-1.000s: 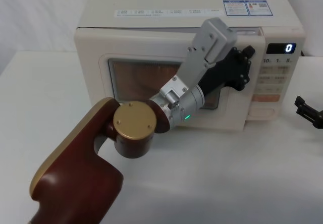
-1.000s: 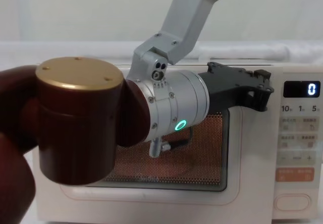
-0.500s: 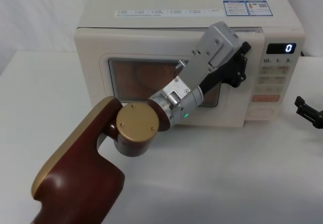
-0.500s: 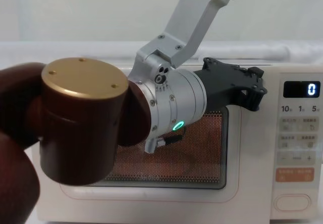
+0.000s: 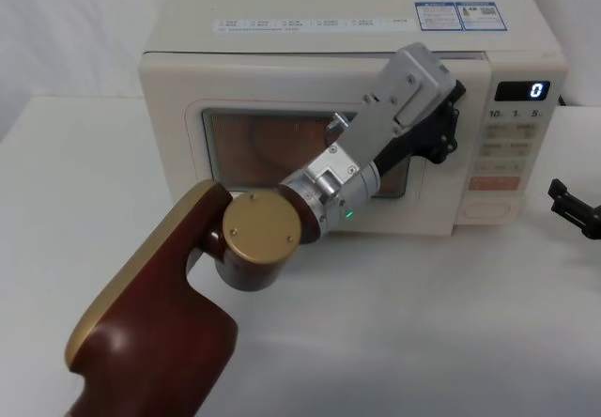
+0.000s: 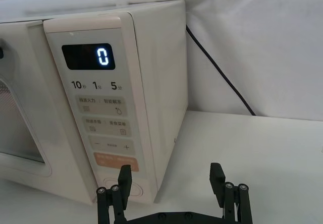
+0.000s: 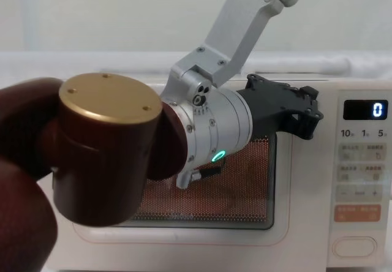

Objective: Press the button to open the microwave door with one hand; close the microwave door with the other hand.

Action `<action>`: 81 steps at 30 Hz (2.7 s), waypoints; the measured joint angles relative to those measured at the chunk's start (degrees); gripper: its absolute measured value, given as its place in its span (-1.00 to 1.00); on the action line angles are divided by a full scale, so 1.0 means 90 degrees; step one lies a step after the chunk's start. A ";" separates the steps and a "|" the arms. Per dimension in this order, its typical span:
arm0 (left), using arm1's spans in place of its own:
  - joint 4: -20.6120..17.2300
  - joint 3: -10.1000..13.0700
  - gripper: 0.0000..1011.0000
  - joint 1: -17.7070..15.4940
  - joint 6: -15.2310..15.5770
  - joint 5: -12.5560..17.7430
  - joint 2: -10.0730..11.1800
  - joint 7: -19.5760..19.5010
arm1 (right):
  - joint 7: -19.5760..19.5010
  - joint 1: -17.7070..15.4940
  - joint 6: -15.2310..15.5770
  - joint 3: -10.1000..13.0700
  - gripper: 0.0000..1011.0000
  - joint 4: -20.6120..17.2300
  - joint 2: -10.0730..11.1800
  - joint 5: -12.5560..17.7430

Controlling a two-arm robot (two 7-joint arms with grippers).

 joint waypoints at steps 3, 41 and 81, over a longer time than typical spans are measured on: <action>0.0021 -0.0010 -1.00 -0.0006 0.0027 0.0061 -0.0028 0.0023 | 0.0000 0.0000 0.0000 0.0000 0.98 0.0000 0.0000 0.0000; -0.0129 -0.0234 -1.00 0.0162 0.0042 -0.0115 -0.0251 -0.0138 | 0.0000 0.0000 0.0000 0.0000 0.98 0.0000 0.0000 0.0000; -0.2578 -0.2164 -1.00 0.3720 -0.0427 -0.0803 0.0585 0.1284 | 0.0000 0.0000 0.0000 0.0000 0.98 0.0000 0.0000 0.0000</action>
